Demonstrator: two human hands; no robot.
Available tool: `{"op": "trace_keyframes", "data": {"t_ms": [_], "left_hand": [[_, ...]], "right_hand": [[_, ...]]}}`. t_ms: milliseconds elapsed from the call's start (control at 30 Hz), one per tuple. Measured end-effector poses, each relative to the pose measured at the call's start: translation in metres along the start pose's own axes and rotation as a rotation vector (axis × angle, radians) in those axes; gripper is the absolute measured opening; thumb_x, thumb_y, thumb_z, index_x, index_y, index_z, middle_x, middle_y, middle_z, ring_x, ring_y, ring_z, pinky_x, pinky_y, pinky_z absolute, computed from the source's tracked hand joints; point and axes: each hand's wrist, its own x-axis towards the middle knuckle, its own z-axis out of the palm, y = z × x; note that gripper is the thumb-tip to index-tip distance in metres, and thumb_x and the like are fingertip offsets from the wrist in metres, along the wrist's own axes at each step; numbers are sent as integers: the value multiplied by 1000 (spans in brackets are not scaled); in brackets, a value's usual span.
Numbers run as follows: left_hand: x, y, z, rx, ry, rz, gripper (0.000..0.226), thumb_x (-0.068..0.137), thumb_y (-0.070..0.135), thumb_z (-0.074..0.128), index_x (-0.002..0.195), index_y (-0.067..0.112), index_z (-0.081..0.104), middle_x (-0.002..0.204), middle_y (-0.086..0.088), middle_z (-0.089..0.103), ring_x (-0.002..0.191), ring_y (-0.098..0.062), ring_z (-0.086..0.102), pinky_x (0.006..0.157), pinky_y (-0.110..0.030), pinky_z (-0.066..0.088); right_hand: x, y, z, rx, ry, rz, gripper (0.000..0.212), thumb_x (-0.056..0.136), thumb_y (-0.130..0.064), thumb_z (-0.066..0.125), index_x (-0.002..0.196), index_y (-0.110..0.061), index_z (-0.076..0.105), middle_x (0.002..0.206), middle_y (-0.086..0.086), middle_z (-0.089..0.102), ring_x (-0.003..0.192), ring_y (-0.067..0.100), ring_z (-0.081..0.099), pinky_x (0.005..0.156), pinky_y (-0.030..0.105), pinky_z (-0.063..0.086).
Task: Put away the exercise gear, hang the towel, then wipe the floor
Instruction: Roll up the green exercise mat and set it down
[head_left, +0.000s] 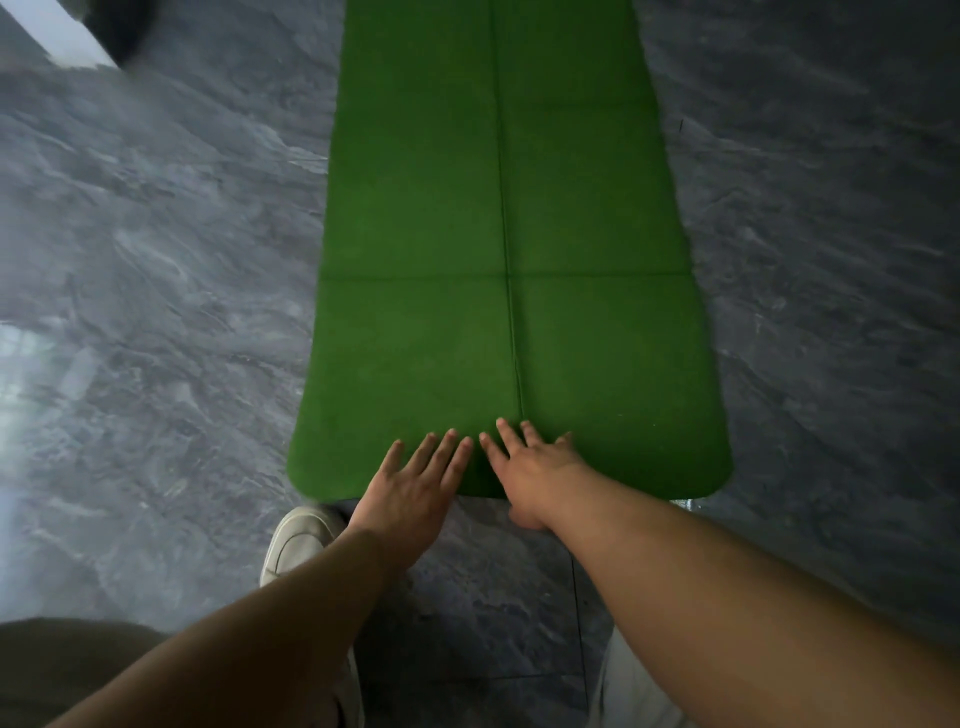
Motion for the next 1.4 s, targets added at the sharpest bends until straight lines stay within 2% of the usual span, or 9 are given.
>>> {"op": "trace_keyframes", "data": {"t_ms": [233, 400, 500, 633, 767, 933, 1067, 1300, 1400], "left_hand": [[-26, -38, 1, 73, -154, -244, 85, 98, 15, 38, 150, 12, -29, 163, -10, -23, 152, -30, -12, 120, -61, -1], [-42, -61, 12, -4, -199, -386, 90, 99, 14, 42, 150, 27, -31, 159, -1, -33, 151, -34, -17, 110, -78, 7], [-42, -60, 5, -102, -158, -412, 84, 100, 8, 37, 154, 32, -23, 162, 6, -27, 151, -32, -17, 110, -75, 16], [-39, -54, -1, -167, 31, -297, 81, 95, 2, 43, 160, 21, 0, 167, -1, -6, 153, -26, -8, 116, -54, 31], [-30, -45, 7, -62, 209, -103, 75, 71, 10, 73, 142, 4, 51, 150, -15, 48, 143, -29, 38, 100, -46, 49], [-13, -15, -3, 1, 219, 34, 69, 80, 17, 51, 148, 8, 45, 155, -13, 41, 150, -29, 24, 117, -57, 27], [-9, -5, -8, 80, 168, 75, 71, 87, 19, 39, 156, 14, 28, 163, -8, 25, 154, -31, 4, 120, -59, 3], [-19, -10, 0, 161, 198, 304, 68, 80, 20, 63, 146, 16, 48, 157, -11, 35, 152, -30, 13, 119, -63, 12], [-31, -7, 1, 84, 288, 391, 58, 86, 17, 50, 143, 19, 49, 159, -13, 32, 152, -29, 18, 121, -58, 15]], "right_hand": [[8, -13, -10, -48, -13, -14, 104, 90, -15, 65, 154, -18, -17, 162, 13, -21, 149, 42, 0, 109, 70, 24], [14, -18, -17, -44, -37, -51, 105, 89, -19, 68, 155, -22, -14, 163, 11, -20, 149, 43, 2, 109, 65, 30], [17, -27, -23, 9, 16, -90, 103, 90, -31, 66, 156, -23, -13, 163, 11, -18, 149, 42, 3, 110, 66, 29], [17, -38, -35, 97, 144, -139, 106, 89, -22, 67, 154, -23, -16, 163, 9, -17, 150, 38, 4, 114, 60, 25], [11, -39, -49, 144, 294, -137, 109, 86, -3, 65, 154, -24, -17, 163, 8, -18, 151, 35, 2, 116, 59, 20], [0, -31, -62, 86, 536, -214, 115, 82, 8, 61, 153, -32, -21, 159, 9, -31, 151, 35, -4, 119, 58, 17], [-3, -31, -64, -53, 627, -335, 102, 89, 5, 56, 155, -35, -12, 158, 4, -34, 150, 33, -14, 121, 58, 8], [-1, -21, -63, -48, 601, -284, 53, 100, -9, 41, 151, -25, 34, 165, 4, -10, 151, 32, -3, 118, 59, 16], [-1, -18, -63, -30, 636, -231, 46, 99, -11, 47, 144, -23, 46, 166, 4, -1, 151, 32, 6, 118, 57, 19]]}}
